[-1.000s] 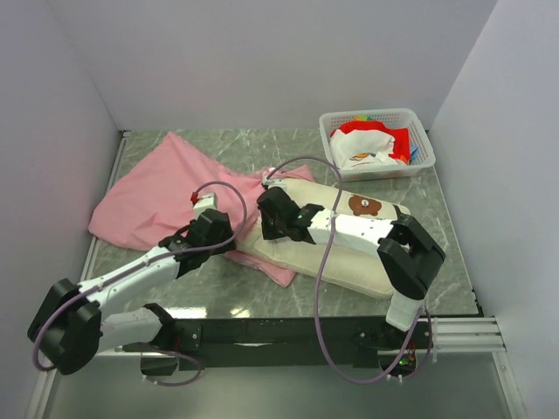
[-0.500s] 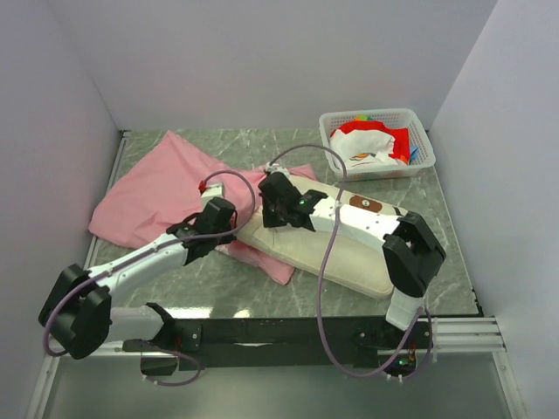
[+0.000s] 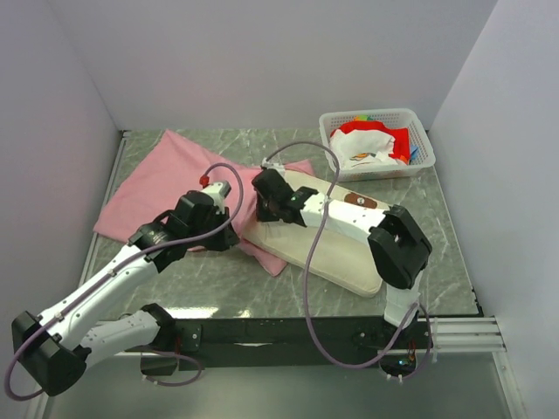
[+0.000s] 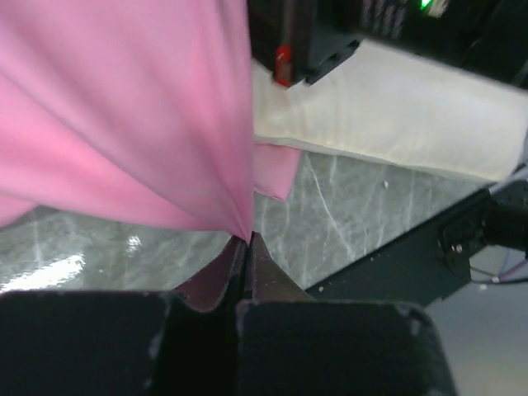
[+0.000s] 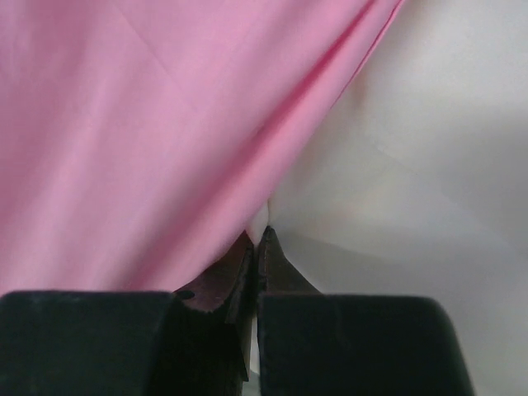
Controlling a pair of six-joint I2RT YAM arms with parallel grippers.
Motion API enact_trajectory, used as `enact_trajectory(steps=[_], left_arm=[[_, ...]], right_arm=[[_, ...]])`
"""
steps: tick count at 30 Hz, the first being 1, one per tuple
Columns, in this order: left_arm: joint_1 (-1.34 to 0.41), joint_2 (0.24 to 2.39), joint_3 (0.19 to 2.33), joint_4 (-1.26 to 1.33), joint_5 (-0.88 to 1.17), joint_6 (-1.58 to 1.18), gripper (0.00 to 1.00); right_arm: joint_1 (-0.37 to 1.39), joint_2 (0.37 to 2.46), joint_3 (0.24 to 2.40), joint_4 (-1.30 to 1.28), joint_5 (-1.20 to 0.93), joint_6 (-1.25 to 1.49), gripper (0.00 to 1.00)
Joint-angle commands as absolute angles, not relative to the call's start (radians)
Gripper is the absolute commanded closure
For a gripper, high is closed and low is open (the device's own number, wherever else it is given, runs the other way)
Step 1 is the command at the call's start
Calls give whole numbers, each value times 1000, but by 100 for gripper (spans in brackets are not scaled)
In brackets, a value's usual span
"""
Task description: Put the pillow into the pillowcase
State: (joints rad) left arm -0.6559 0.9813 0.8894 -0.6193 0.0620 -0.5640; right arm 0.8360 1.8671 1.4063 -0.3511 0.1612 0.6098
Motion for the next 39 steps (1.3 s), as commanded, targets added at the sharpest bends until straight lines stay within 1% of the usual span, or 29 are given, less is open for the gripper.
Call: enact_trajectory(steps=[1,3,4,5,6,7,8,9,10,11,12,13,15,16,17,18,19,21,22,24,27,30,33,34,36,37,38,39], left_arm=[[-660,1028,907,-611,202,-552,99],[-661,1067,902,-588,215,-566,99],[-661,1077,905,-569,215,-574,96],[-661,1087,911,-566,212,-578,84],[-661,1100,919,-561,206,-587,73],[-660,1101,939,-555,199,-591,59],[-660,1107,952,-552,181,-595,51],[-660,1112,968,-554,158,-601,43],[-660,1115,1009,-557,135,-603,35],[-658,1127,1031,-561,106,-607,33],[-655,1135,1054,-564,28,-614,31],[-650,1149,1109,-572,3,-617,31],[-641,1213,1164,-578,-76,-606,33],[-641,1244,1225,-581,-104,-600,34],[-640,1315,1256,-586,-116,-574,34],[-640,1354,1290,-606,-139,-560,35],[-640,1396,1358,-615,-146,-543,34],[-641,1512,1419,-644,-156,-485,32],[-641,1552,1475,-669,-166,-468,31],[-644,1661,1534,-712,-176,-425,33],[-652,1721,1505,-759,-264,-397,34],[-652,1709,1425,-703,-230,-394,33],[-652,1723,1405,-669,-206,-403,39],[-652,1732,1408,-667,-201,-405,54],[-652,1740,1423,-655,-151,-411,73],[-652,1736,1430,-649,-129,-414,90],[-655,1727,1430,-644,-114,-425,97],[-660,1721,1434,-635,-82,-426,99]], right_arm=[[897,1789,1257,-181,180,673,100],[905,1720,1146,-108,175,698,100],[907,1700,1120,-94,176,703,100],[907,1680,1085,-89,186,704,100],[907,1643,1075,-98,195,704,95],[907,1623,1066,-100,198,698,86],[907,1580,1052,-104,204,692,77],[907,1556,1048,-118,210,692,63],[907,1533,1043,-130,234,692,56],[907,1490,1039,-144,250,693,50],[904,1468,1039,-179,270,693,41],[900,1450,1035,-198,305,693,37],[872,1399,1026,-239,330,699,30],[853,1382,1006,-242,336,698,28],[832,1358,996,-242,321,692,25],[768,1350,988,-236,307,683,24],[740,1345,985,-238,287,670,23],[677,1353,997,-242,261,614,21],[663,1362,1017,-247,258,591,20],[646,1397,1032,-252,235,529,19],[635,1446,1048,-273,197,476,17],[635,1468,996,-226,140,485,13],[644,1534,968,-189,124,500,12],[646,1558,972,-183,120,505,12],[646,1618,974,-154,103,508,21],[646,1632,974,-144,89,517,28],[646,1649,974,-129,83,523,54],[647,1652,974,-124,78,529,63]])
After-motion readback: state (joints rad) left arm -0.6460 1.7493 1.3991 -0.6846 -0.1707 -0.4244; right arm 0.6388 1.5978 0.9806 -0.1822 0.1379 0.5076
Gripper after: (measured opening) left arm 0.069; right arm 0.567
